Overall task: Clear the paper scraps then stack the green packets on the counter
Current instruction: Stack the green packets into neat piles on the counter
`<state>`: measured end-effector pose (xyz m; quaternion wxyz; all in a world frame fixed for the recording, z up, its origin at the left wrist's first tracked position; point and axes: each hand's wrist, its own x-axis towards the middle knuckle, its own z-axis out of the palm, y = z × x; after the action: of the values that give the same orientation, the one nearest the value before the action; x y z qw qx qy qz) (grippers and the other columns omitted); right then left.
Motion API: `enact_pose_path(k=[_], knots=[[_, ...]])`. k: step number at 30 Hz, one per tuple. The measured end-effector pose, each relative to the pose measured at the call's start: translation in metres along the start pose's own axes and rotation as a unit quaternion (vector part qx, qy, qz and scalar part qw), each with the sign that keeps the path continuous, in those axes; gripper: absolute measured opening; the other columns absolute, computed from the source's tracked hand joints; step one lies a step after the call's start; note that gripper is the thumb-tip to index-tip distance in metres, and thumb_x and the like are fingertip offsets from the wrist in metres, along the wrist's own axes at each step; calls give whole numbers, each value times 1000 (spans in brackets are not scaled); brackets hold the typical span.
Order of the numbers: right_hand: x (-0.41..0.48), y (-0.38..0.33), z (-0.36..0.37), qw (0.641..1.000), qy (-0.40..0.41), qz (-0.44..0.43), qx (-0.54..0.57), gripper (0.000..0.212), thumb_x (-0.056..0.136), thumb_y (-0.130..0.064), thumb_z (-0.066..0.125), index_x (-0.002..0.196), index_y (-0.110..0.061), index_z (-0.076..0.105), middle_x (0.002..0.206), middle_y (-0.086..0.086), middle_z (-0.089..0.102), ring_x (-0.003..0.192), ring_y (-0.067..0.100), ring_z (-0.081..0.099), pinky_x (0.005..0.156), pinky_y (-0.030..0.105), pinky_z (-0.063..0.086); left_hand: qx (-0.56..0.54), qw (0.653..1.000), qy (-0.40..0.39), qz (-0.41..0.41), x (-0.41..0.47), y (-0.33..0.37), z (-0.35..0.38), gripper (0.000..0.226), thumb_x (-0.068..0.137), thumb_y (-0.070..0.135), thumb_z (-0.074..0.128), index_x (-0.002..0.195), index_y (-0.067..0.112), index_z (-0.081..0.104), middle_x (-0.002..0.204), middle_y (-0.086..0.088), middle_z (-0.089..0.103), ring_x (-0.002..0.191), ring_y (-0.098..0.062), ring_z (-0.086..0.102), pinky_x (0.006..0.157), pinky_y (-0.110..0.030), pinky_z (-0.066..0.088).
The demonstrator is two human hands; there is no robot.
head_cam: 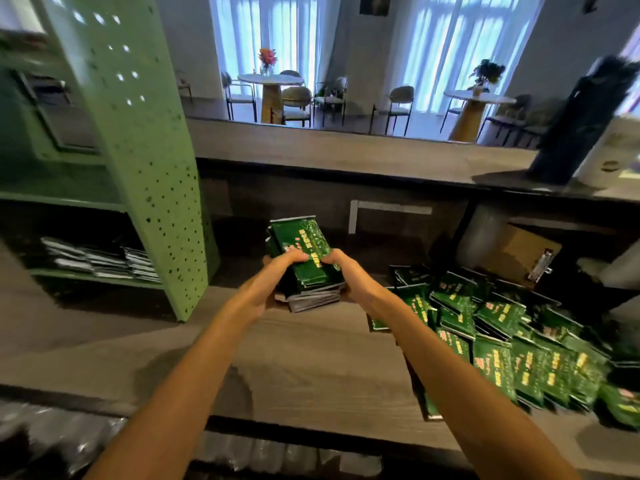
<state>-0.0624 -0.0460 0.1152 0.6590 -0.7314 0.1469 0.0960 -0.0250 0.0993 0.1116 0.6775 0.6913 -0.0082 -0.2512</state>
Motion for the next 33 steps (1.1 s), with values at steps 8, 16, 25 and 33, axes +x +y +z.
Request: enact_pose_path(k=[8, 16, 25, 33], knots=[[-5, -51, 68, 991, -118, -50, -38, 44, 94, -33, 46, 134, -16, 38, 128, 11, 54, 111, 27, 58, 96, 43, 48, -164, 979, 112, 53, -54, 28, -61, 23, 76, 18, 61, 99, 14, 62, 94, -10, 67, 82, -22, 64, 68, -31, 52], [6, -94, 156, 973, -175, -127, -86, 25, 97, -35, 43, 114, -20, 51, 118, 5, 57, 96, 18, 58, 78, 27, 51, -215, 957, 167, 97, -98, 50, -152, 18, 83, 15, 48, 91, 12, 63, 79, -7, 73, 80, -25, 64, 77, -36, 51], [56, -137, 223, 983, 43, -172, -54, 15, 92, -11, 50, 88, -6, 64, 74, 5, 63, 67, 14, 59, 68, 24, 48, -188, 961, 167, 116, -73, 97, -270, 11, 80, 20, 53, 86, 14, 60, 82, -6, 65, 79, -25, 61, 73, -35, 50], [95, -160, 250, 959, 212, -167, -87, 18, 91, -11, 52, 106, -8, 61, 102, 8, 64, 92, 21, 61, 83, 35, 52, -144, 984, 72, 70, -8, 156, -328, 14, 83, 24, 51, 86, 12, 58, 65, -6, 67, 63, -24, 63, 55, -30, 52]])
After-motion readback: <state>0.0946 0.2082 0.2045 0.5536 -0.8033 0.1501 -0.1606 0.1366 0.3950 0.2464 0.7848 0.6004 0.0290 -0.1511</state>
